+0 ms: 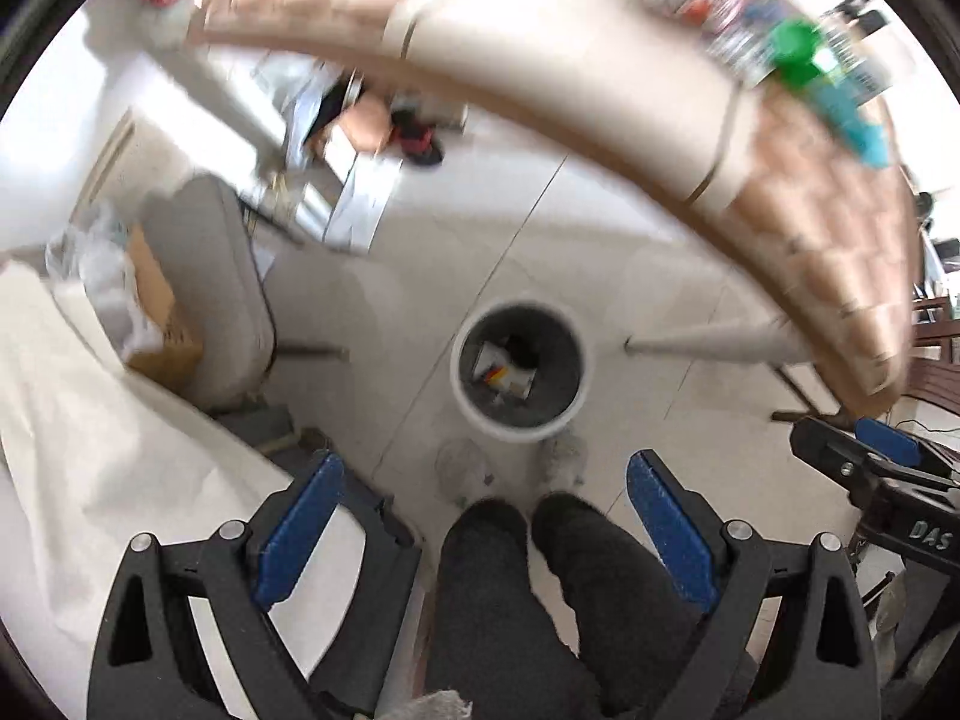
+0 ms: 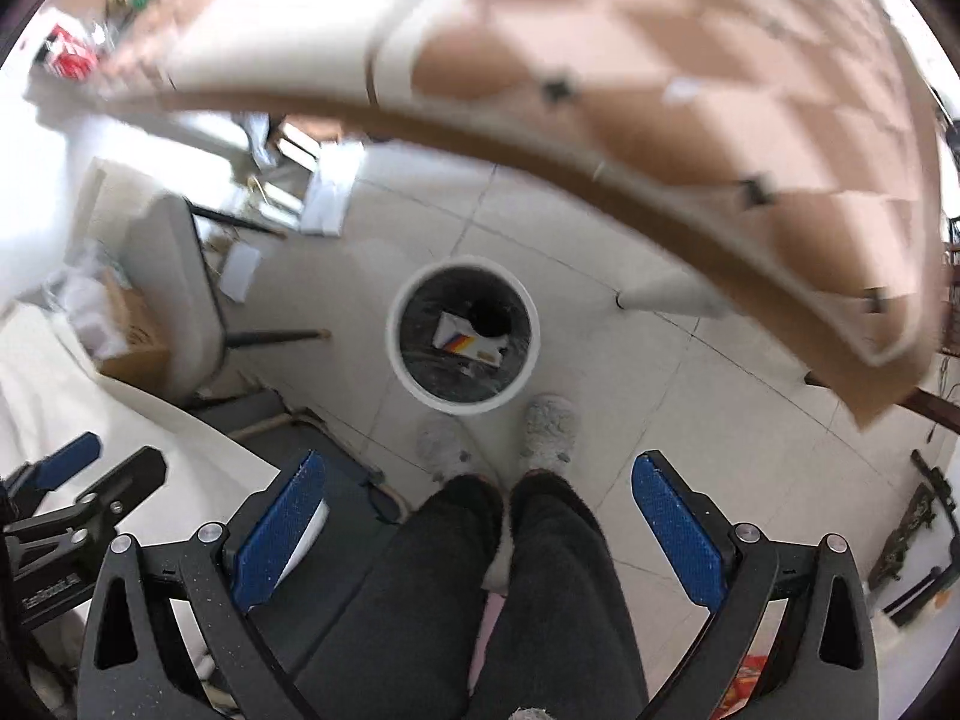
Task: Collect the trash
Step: 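Move both tools back over the table toward the snack packages, then grasp the green-and-blue snack bag with the right tool while the left tool reaches the red wrapper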
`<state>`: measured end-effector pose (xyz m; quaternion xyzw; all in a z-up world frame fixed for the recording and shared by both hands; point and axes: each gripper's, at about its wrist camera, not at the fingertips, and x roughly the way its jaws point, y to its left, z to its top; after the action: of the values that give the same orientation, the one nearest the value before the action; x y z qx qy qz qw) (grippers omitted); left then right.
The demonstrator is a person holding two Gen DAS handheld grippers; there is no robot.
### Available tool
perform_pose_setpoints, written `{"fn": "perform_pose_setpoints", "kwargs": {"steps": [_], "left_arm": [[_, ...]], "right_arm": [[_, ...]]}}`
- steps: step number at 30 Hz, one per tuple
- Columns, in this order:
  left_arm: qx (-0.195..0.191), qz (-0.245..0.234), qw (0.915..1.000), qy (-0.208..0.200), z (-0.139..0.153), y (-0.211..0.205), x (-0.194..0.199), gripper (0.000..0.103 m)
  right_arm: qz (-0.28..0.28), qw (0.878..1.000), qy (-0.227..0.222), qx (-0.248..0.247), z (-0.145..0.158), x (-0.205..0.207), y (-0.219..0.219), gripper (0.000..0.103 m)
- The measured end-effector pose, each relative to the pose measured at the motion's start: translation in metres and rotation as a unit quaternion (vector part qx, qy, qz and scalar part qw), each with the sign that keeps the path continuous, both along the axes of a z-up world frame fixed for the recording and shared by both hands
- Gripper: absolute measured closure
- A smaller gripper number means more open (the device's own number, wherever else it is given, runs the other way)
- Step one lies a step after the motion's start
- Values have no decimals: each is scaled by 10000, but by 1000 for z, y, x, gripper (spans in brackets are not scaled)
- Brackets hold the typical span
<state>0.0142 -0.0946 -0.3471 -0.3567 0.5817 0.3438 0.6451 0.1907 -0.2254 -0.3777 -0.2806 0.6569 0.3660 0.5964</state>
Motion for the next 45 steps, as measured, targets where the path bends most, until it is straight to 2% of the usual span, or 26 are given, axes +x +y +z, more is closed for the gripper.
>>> {"fn": "perform_pose_setpoints", "kwargs": {"steps": [5, 6, 10, 13, 15, 17, 20, 23, 25, 26, 28, 31, 33, 34, 35, 39, 43, 45], "left_arm": [[714, -234, 9967, -297, 59, 20, 63, 5], [818, -262, 9958, -316, 68, 25, 77, 0], [1353, -406, 9899, -122, 83, 45, 135, 0], [1710, -486, 9837, 258, 82, 64, 182, 0], [1883, -431, 9800, 486, 79, 79, 207, 0], [1995, -371, 9767, 700, 71, 92, 227, 0], [2031, -315, 9735, 1006, 53, 108, 256, 0], [1922, -293, 9737, 1186, 37, 118, 272, 0], [1795, -271, 9754, 1252, 26, 125, 279, 0], [1749, -256, 9760, 1272, 22, 129, 280, 0], [1646, -255, 9776, 1284, 15, 134, 283, 0], [1368, -355, 9831, 1162, 3, 149, 287, 0], [1168, -521, 9865, 1021, -2, 159, 292, 0], [1093, -620, 9874, 964, -5, 164, 296, 0], [1047, -736, 9873, 945, -8, 169, 300, 0], [914, -1315, 9829, 914, -22, 180, 321, 0], [547, -1933, 9746, 986, -46, 183, 343, 0], [452, -2224, 9679, 1084, -58, 179, 354, 0]], "right_arm": [[-662, 9954, 20, 687, 81, 48, -4, 0], [-746, 9942, 13, 772, 92, 60, -3, 0], [-754, 9932, -330, 823, 120, 117, 15, 0], [-317, 9954, -485, 757, 121, 162, 46, 0], [323, 9966, -619, 439, 108, 191, 81, 0], [1035, 9909, -853, 112, 95, 205, 112, 0], [2263, 9660, -1192, -392, 66, 212, 158, 0], [3537, 9192, -1454, -944, 32, 213, 196, 0], [4116, 8887, -1615, -1212, 13, 214, 214, 0], [4313, 8775, -1632, -1319, 5, 215, 221, 0], [4538, 8664, -1494, -1455, -10, 218, 233, 0], [4678, 8622, -1196, -1529, -27, 222, 246, 0], [4572, 8699, -1051, -1525, -35, 226, 251, 0], [4422, 8798, -916, -1485, -36, 229, 253, 1], [4125, 8970, -690, -1433, -37, 236, 255, 6], [2862, 9499, -18, -1256, -33, 261, 247, 10], [1607, 9826, 246, -895, -22, 285, 217, 10], [1080, 9908, 345, -744, -17, 296, 202, 10]]}}
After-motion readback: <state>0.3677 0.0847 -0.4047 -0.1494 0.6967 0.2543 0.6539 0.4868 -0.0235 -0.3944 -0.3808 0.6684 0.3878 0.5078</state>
